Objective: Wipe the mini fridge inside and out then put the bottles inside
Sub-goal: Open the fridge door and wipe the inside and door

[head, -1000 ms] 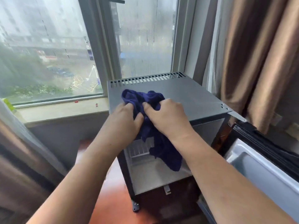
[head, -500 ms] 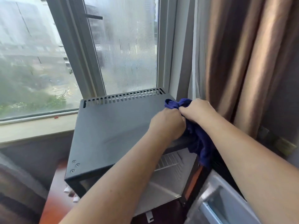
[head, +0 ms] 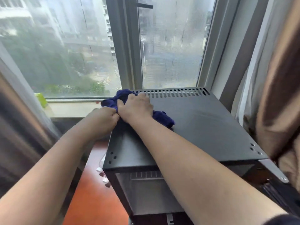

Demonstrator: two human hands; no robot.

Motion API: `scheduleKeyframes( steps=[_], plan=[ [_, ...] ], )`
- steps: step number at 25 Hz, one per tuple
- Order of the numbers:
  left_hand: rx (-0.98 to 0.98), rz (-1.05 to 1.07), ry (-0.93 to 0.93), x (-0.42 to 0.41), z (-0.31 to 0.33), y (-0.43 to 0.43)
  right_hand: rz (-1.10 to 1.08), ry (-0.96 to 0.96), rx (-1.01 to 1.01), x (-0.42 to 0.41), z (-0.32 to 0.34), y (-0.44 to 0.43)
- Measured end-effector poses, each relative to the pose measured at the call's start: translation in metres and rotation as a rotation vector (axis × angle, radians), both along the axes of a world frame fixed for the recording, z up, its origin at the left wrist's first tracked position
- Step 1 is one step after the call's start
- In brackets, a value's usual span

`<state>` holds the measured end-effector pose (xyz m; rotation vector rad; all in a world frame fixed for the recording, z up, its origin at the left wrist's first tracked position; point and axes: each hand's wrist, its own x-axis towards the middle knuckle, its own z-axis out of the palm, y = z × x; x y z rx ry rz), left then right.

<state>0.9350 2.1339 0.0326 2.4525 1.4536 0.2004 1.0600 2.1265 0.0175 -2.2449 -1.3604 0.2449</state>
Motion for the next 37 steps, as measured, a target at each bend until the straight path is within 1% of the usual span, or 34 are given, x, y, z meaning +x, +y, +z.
scheduleKeyframes(
  steps=[3, 6, 8, 12, 14, 16, 19, 22, 25, 29, 32, 35, 37],
  plan=[
    [0.023, -0.011, 0.015, -0.004, -0.001, 0.004, 0.043, -0.04, -0.019, 0.006, -0.001, 0.008],
    [-0.014, -0.088, 0.068, 0.04, 0.006, 0.002, 0.034, -0.042, -0.009, 0.051, -0.002, 0.004],
    [-0.063, -0.183, 0.044, 0.089, 0.007, -0.003, -0.07, -0.076, -0.003, 0.103, -0.002, -0.009],
    [-0.128, -0.411, 0.026, 0.205, 0.008, -0.043, -0.369, -0.132, -0.024, 0.226, -0.013, -0.067],
    [-0.135, -0.527, 0.016, 0.245, 0.008, -0.071, -0.507, -0.097, -0.006, 0.262, -0.016, -0.101],
    [-0.116, -0.594, 0.019, 0.261, 0.005, -0.088, -0.575, -0.06, -0.009, 0.272, -0.016, -0.125],
    [-0.042, -0.611, 0.083, 0.252, -0.001, -0.093, -0.594, -0.093, 0.001, 0.258, -0.014, -0.136],
    [0.004, -0.579, 0.127, 0.218, -0.002, -0.08, -0.532, -0.132, -0.032, 0.223, -0.011, -0.115],
    [0.014, -0.479, 0.123, 0.165, 0.003, -0.042, -0.325, -0.105, -0.03, 0.178, -0.01, -0.06],
    [-0.026, -0.239, 0.125, 0.072, -0.002, 0.024, -0.056, -0.033, 0.053, 0.087, -0.013, 0.028],
    [-0.03, -0.153, 0.121, 0.014, -0.007, 0.046, 0.104, -0.04, 0.083, 0.032, -0.013, 0.073],
    [-0.012, -0.139, 0.052, 0.003, -0.008, 0.046, 0.128, -0.053, 0.1, 0.026, -0.018, 0.085],
    [-0.062, -0.165, 0.006, 0.02, -0.006, 0.043, 0.089, -0.04, 0.131, 0.044, -0.019, 0.077]
  ],
)
